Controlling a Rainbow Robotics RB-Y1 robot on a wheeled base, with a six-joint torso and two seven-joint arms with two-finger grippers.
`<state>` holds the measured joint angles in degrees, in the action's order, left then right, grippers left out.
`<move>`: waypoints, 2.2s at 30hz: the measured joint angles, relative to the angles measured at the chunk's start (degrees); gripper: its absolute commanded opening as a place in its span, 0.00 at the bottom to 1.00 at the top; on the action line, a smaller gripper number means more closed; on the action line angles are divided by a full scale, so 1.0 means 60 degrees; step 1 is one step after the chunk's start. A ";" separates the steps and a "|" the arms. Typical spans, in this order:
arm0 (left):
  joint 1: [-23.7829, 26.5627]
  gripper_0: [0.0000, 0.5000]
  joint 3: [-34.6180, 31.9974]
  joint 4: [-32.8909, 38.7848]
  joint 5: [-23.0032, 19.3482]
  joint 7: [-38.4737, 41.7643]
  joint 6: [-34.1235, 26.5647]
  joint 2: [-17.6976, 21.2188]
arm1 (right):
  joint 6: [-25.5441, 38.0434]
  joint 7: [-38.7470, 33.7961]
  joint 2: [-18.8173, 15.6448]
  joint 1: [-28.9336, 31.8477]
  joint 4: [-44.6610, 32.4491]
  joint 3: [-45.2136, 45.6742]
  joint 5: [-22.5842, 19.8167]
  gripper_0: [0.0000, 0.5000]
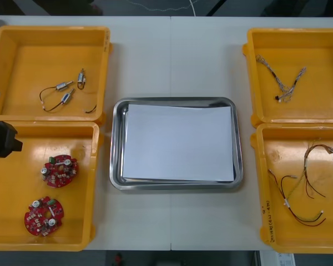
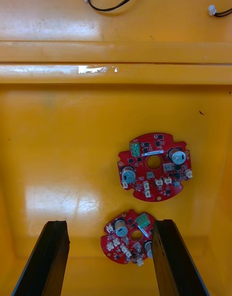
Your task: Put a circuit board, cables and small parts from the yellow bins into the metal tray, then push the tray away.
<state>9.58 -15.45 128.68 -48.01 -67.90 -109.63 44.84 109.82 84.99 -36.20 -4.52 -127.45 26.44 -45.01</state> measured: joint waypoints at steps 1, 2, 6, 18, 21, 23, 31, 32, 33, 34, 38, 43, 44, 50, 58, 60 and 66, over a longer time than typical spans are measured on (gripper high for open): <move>0.0000 1.00 0.0000 -0.0003 -0.0116 0.0000 0.0000 0.0008 | 0.0000 -0.0004 0.0000 0.0036 -0.0043 0.0000 -0.0008 1.00; 0.0000 1.00 0.0000 -0.0004 -0.0249 0.0000 0.0000 0.0027 | 0.0000 -0.0011 0.0000 0.0069 -0.0072 0.0000 -0.0013 1.00; -0.0001 1.00 0.0000 -0.0007 -0.0698 0.0000 0.0000 0.0196 | 0.0000 -0.0277 0.0004 0.0146 -0.0095 0.0000 0.0000 1.00; -0.0894 1.00 0.0000 -0.0005 -0.1037 -0.1700 0.0000 0.0693 | 0.0000 -0.0593 0.0709 0.0177 -0.0093 -0.0001 0.0593 1.00; -0.1164 1.00 0.0000 0.0001 -0.1121 -0.2869 0.0000 0.0843 | 0.0000 -0.0625 0.0854 0.0180 0.0023 -0.0004 0.0645 1.00; -0.1361 1.00 0.0000 0.0014 -0.1157 -0.3522 0.0037 0.0948 | 0.0000 -0.0626 0.0897 0.0180 0.0180 -0.0020 0.0650 1.00; -0.2402 1.00 0.0000 0.0326 -0.1249 -0.3892 0.1309 0.1382 | -0.0008 -0.0645 0.0912 0.0183 0.0585 -0.0474 0.0998 1.00; -0.2555 1.00 0.0000 0.0379 -0.1252 -0.3894 0.1475 0.1432 | -0.0015 -0.0667 0.0912 0.0183 0.0623 -0.0531 0.1043 1.00; -0.2723 1.00 0.0000 0.0424 -0.1267 -0.3900 0.1710 0.1487 | -0.0078 -0.0713 0.0912 0.0184 0.0676 -0.0582 0.1073 1.00; -0.2898 1.00 0.0000 0.0451 -0.1298 -0.3919 0.2007 0.1544 | -0.0198 -0.0805 0.0912 0.0184 0.0740 -0.0627 0.1105 1.00; -0.3534 1.00 0.0022 0.0493 -0.1349 -0.4538 0.3061 0.1779 | -0.0726 -0.0977 0.0913 0.0182 0.1055 -0.0808 0.1280 1.00; -0.3977 1.00 0.0331 0.0587 -0.1342 -0.5642 0.3999 0.2059 | -0.1205 -0.0977 0.0913 0.0174 0.1353 -0.1019 0.1480 1.00; -0.4009 1.00 0.0444 0.0603 -0.1331 -0.5678 0.4121 0.2115 | -0.1271 -0.0977 0.0914 0.0171 0.1393 -0.1060 0.1513 1.00; -0.4034 1.00 0.1320 0.0627 -0.0792 -0.5677 0.4784 0.2338 | -0.1886 -0.0977 0.0915 0.0111 0.1834 -0.1285 0.1714 1.00; -0.4036 1.00 0.2145 0.0629 0.0040 -0.5677 0.4982 0.2353 | -0.2472 -0.0976 0.0917 -0.0162 0.2704 -0.1596 0.1872 1.00; -0.4036 1.00 0.2290 0.0629 0.0162 -0.5677 0.5035 0.2353 | -0.2552 -0.0976 0.0918 -0.0232 0.2839 -0.1640 0.1898 1.00; -0.4036 1.00 0.2671 0.0628 0.0532 -0.5677 0.5168 0.2354 | -0.3031 -0.0976 0.0920 -0.0303 0.3255 -0.1883 0.2001 1.00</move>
<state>-14.64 0.58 132.45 -44.82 -101.96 -78.62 58.97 91.63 79.13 -30.68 -6.34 -107.92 15.14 -33.00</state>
